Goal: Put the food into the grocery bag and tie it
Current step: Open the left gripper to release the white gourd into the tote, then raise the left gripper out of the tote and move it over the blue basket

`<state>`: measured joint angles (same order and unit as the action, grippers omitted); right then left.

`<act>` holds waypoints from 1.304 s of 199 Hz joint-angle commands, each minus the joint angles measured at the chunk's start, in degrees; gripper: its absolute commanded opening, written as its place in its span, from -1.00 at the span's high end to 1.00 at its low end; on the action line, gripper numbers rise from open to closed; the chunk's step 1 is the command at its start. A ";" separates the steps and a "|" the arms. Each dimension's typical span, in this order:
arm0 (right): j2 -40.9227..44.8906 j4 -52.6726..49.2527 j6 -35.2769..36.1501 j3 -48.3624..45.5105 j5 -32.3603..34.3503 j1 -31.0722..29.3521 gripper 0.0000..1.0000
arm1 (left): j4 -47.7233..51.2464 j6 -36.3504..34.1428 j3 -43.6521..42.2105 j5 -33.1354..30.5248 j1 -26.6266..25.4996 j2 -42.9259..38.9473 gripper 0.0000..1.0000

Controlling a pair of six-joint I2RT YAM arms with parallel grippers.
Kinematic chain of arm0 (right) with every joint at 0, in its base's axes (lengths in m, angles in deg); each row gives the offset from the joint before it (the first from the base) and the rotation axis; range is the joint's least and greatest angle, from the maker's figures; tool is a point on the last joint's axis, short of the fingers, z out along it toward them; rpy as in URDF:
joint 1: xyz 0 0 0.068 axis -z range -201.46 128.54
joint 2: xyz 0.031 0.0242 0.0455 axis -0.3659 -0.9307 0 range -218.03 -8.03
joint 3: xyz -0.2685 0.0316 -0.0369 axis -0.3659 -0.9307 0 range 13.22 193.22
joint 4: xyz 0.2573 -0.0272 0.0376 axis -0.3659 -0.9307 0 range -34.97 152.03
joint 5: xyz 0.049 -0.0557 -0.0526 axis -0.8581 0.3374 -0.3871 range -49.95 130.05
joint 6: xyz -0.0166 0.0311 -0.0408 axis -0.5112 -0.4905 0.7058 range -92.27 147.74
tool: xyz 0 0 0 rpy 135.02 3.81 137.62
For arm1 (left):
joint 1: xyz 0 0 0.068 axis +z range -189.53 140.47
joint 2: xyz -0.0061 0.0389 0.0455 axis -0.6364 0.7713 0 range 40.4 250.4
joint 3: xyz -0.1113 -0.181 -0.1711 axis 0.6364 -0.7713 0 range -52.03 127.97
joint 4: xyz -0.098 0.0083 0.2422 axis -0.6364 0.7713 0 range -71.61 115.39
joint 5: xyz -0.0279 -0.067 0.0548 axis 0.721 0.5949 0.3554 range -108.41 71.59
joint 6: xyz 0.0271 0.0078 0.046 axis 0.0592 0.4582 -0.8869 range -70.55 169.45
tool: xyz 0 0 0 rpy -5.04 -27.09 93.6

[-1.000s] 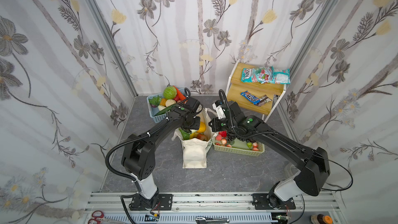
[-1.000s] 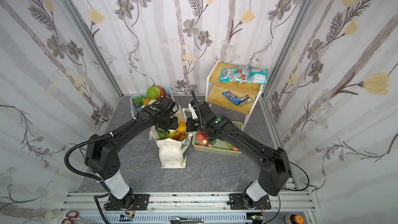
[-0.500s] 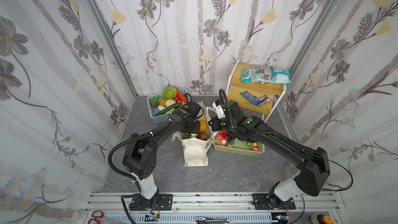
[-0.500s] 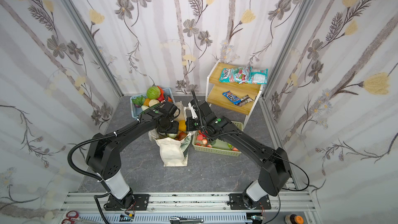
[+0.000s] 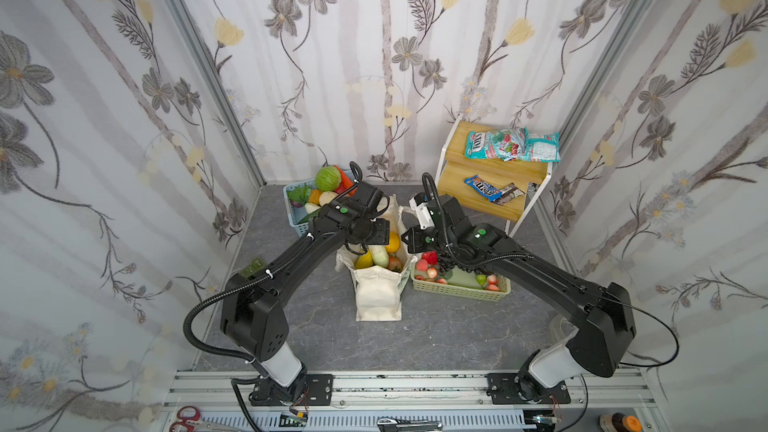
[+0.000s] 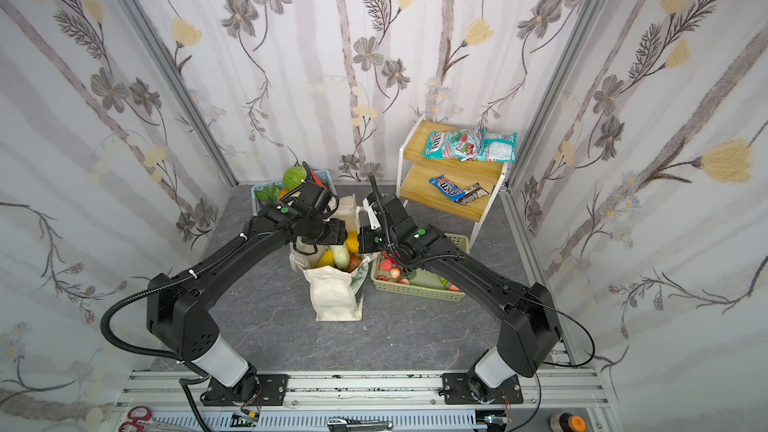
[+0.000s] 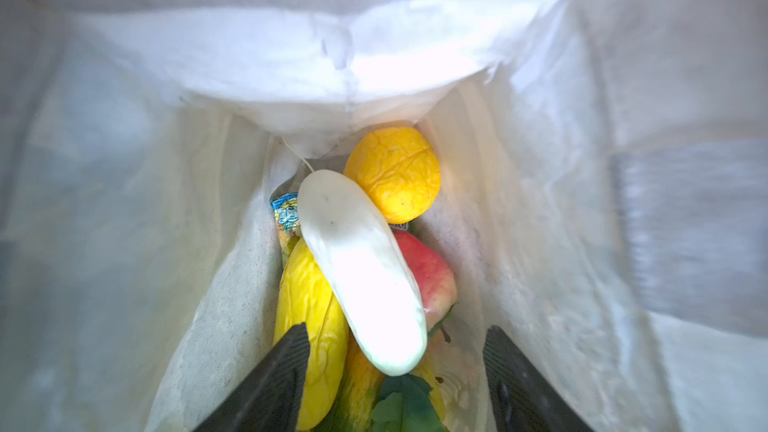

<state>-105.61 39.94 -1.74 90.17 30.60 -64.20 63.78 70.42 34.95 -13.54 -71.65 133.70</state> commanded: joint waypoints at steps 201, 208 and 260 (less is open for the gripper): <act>-0.37 2.15 -0.12 -1.45 1.03 0.19 1.00 | 0.49 -1.34 13.12 7.99 16.30 -9.74 -0.28; -0.39 2.09 -0.10 -1.47 1.16 0.19 1.00 | 0.62 -1.69 13.13 7.24 17.01 -9.59 -0.27; -0.55 1.43 0.03 -0.58 1.11 0.14 1.00 | 1.50 -3.39 13.11 3.59 20.84 -8.09 -0.23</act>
<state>-105.71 41.21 -1.74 88.90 31.02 -63.98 64.54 68.47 47.63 -7.47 -51.89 125.13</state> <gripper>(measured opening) 0.048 0.622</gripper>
